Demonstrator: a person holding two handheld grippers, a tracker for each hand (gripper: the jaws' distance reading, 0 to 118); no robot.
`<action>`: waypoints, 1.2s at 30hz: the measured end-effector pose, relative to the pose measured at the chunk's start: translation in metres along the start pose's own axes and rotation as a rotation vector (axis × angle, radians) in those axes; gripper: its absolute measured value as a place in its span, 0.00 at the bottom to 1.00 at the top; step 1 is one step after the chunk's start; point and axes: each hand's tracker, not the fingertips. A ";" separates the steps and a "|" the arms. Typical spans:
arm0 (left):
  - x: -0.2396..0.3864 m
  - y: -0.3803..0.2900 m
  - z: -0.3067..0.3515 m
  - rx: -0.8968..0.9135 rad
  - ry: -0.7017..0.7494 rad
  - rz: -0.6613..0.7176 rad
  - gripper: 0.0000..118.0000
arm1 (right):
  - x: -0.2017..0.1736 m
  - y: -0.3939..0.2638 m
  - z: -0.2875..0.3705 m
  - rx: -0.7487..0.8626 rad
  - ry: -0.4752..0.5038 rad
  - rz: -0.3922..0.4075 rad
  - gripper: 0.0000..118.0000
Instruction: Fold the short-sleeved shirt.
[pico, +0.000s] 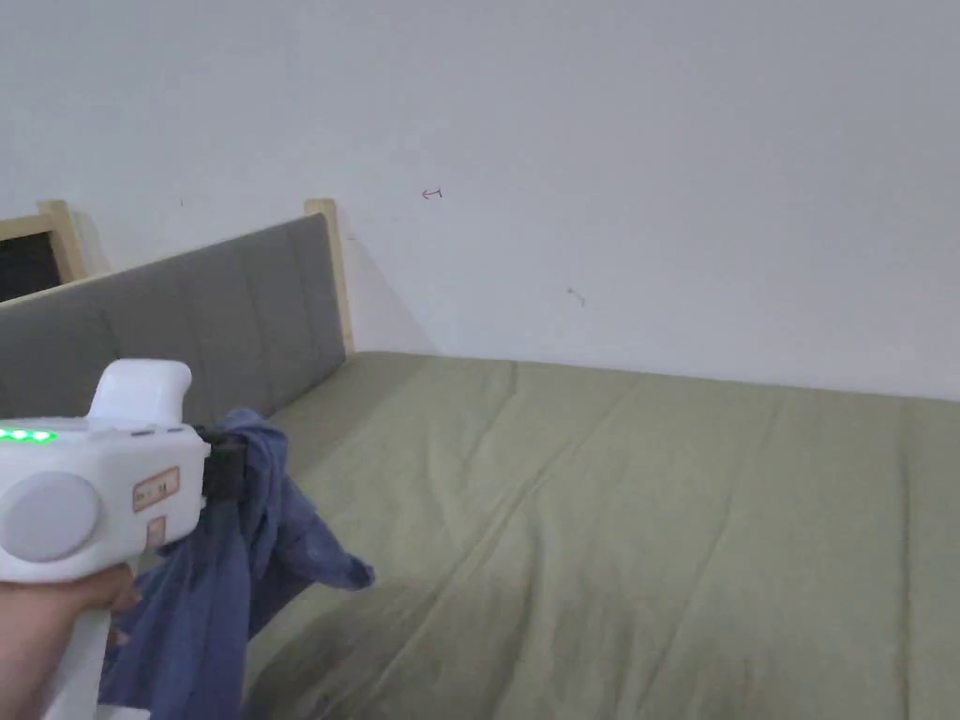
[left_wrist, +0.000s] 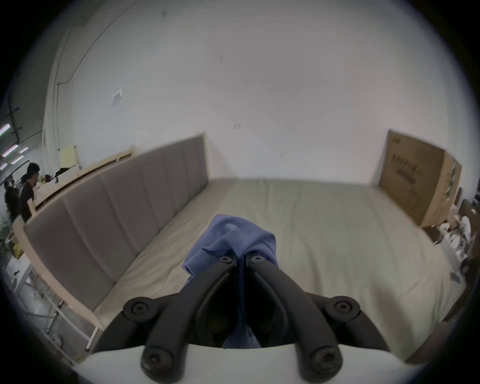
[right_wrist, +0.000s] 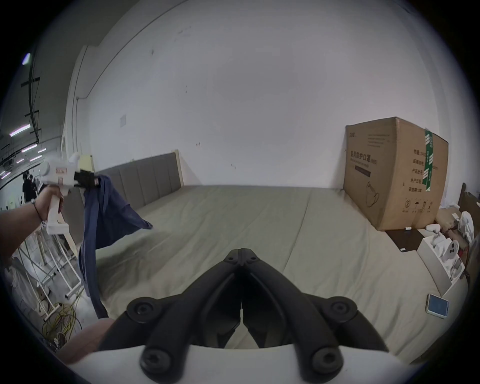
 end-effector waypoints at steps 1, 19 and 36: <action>0.013 0.016 0.013 0.032 -0.036 0.004 0.04 | 0.002 0.002 0.005 0.011 -0.005 0.001 0.00; 0.395 0.058 0.098 0.061 -0.884 -0.149 0.04 | 0.106 0.016 0.135 0.241 -0.311 -0.127 0.00; 0.424 -0.211 -0.032 -0.643 -0.913 -0.051 0.94 | 0.145 -0.057 0.101 -0.046 -0.342 -0.254 0.00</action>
